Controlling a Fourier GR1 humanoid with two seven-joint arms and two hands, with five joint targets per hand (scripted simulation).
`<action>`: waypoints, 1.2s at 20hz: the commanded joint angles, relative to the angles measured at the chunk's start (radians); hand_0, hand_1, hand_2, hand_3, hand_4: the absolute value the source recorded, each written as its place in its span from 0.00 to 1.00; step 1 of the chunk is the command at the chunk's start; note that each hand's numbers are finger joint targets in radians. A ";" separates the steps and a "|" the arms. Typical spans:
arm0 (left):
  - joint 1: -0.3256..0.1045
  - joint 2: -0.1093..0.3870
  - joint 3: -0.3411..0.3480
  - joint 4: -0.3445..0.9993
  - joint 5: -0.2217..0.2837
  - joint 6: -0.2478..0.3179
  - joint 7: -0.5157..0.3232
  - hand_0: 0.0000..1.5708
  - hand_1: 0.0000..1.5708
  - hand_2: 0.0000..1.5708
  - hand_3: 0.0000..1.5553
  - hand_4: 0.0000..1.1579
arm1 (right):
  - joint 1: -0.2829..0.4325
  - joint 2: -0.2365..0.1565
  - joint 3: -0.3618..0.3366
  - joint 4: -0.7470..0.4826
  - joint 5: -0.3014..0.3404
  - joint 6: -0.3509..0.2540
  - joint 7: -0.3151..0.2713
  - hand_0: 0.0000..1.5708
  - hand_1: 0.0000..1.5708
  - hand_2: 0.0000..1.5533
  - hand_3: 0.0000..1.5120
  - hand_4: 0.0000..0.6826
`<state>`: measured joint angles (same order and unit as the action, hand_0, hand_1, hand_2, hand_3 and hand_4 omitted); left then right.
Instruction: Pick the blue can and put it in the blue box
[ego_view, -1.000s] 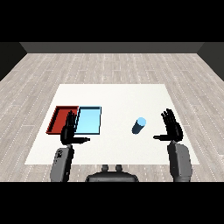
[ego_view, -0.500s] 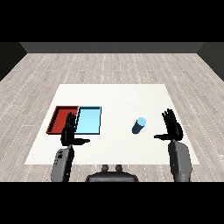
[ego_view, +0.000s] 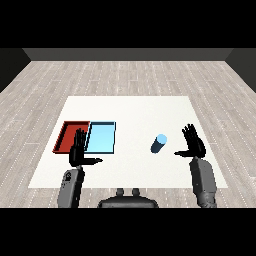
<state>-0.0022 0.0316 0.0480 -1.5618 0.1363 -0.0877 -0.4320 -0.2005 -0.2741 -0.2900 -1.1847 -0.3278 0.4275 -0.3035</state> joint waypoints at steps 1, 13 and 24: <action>-0.006 -0.023 -0.019 0.002 -0.026 0.030 -0.017 0.00 0.00 0.00 0.00 0.00 | -0.041 0.011 0.012 0.054 0.016 -0.034 0.012 0.00 0.00 0.00 0.00 0.00; 0.030 -0.019 -0.007 -0.044 0.005 0.015 -0.017 0.00 0.00 0.00 0.00 0.00 | -0.096 0.096 0.072 0.214 0.083 -0.101 -0.073 0.00 0.00 0.00 0.00 0.00; 0.029 0.009 0.020 0.016 0.013 -0.021 -0.061 0.00 0.00 0.00 0.00 0.00 | -0.122 0.088 0.071 0.255 0.036 -0.071 -0.065 0.00 0.00 0.00 0.00 0.00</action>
<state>0.0076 0.0360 0.0698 -1.5486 0.1585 -0.1008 -0.4744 -0.2965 -0.2024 -0.2290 -0.9626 -0.2902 0.3514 -0.3434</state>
